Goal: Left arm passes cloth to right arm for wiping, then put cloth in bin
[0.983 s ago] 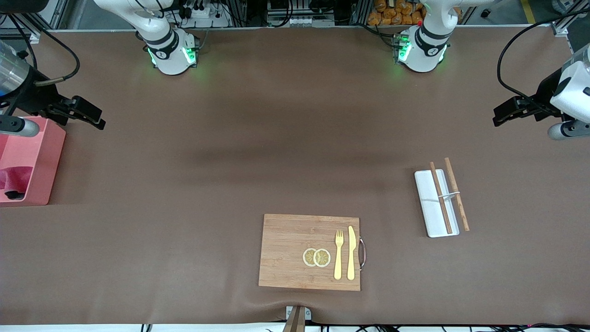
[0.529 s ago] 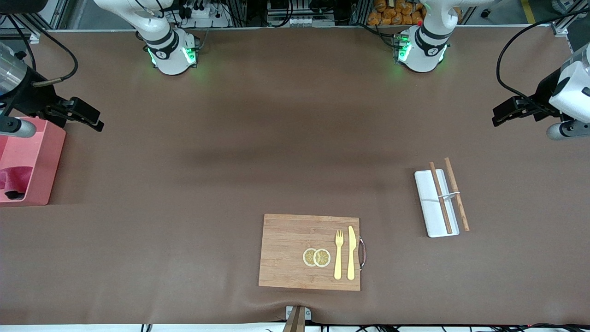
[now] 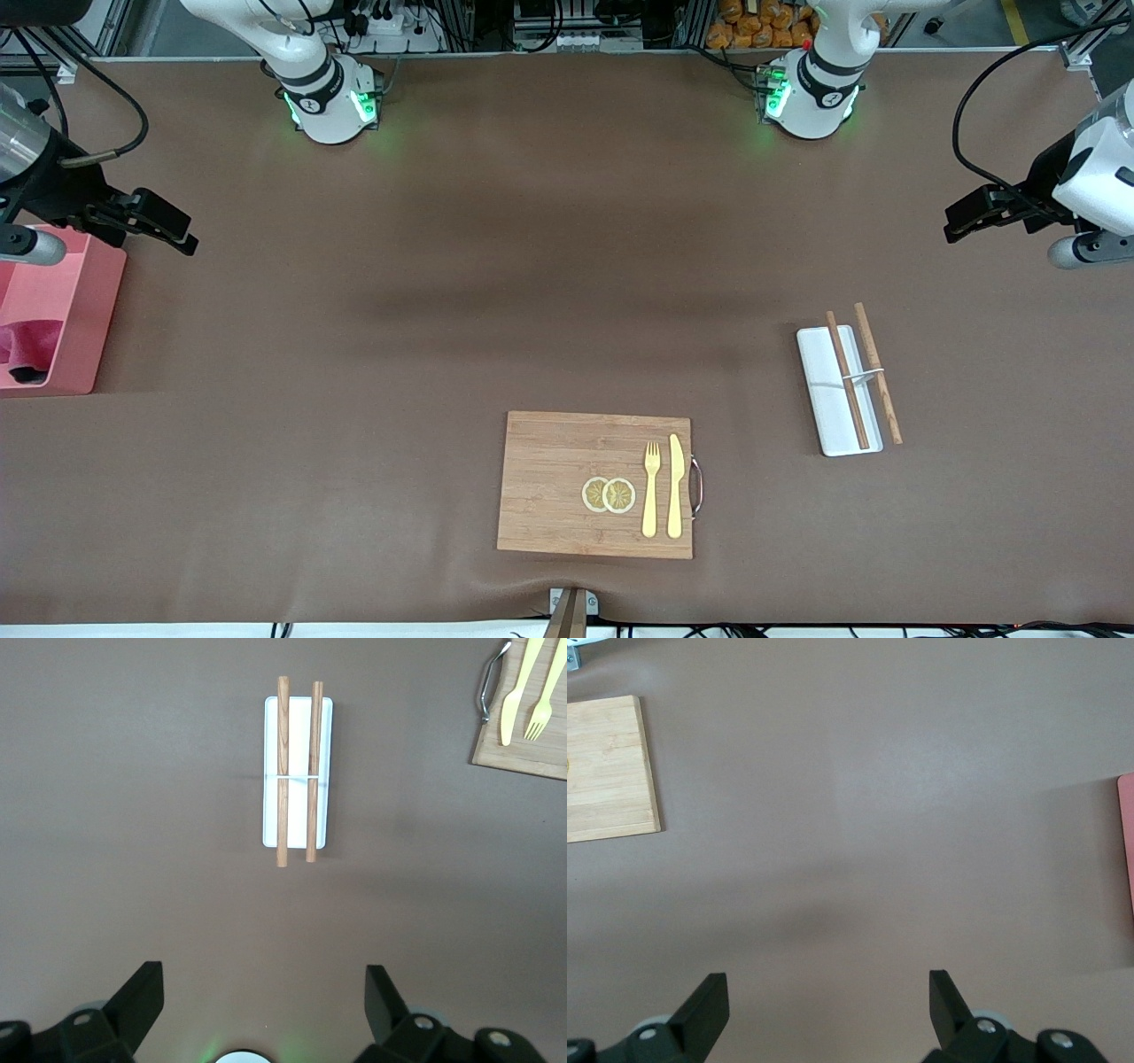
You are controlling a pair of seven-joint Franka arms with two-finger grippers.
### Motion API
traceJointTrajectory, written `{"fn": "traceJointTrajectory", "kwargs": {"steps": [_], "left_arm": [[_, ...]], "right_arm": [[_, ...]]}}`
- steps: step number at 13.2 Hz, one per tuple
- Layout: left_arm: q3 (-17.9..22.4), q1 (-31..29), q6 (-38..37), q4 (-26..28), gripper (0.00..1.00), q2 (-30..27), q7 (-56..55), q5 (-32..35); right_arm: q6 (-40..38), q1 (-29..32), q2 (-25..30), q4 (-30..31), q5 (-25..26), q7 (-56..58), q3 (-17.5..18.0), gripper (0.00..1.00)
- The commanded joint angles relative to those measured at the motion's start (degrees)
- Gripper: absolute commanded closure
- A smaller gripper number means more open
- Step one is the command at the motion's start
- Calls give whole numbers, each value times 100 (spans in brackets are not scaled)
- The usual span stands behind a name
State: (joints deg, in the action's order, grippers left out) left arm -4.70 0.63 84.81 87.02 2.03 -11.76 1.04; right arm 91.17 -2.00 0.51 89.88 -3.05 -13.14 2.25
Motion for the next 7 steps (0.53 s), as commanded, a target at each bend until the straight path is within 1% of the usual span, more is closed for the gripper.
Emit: {"fn": "traceJointTrajectory", "kwargs": {"steps": [1, 7], "left_arm": [[-5, -10, 1, -62, 0, -27, 121, -16], [4, -28, -17, -62, 0, -45, 121, -60]], "right_arm": [[-20, -20, -43, -67, 67, 22, -40, 0], [58, -64, -78, -67, 59, 14, -40, 0]]}}
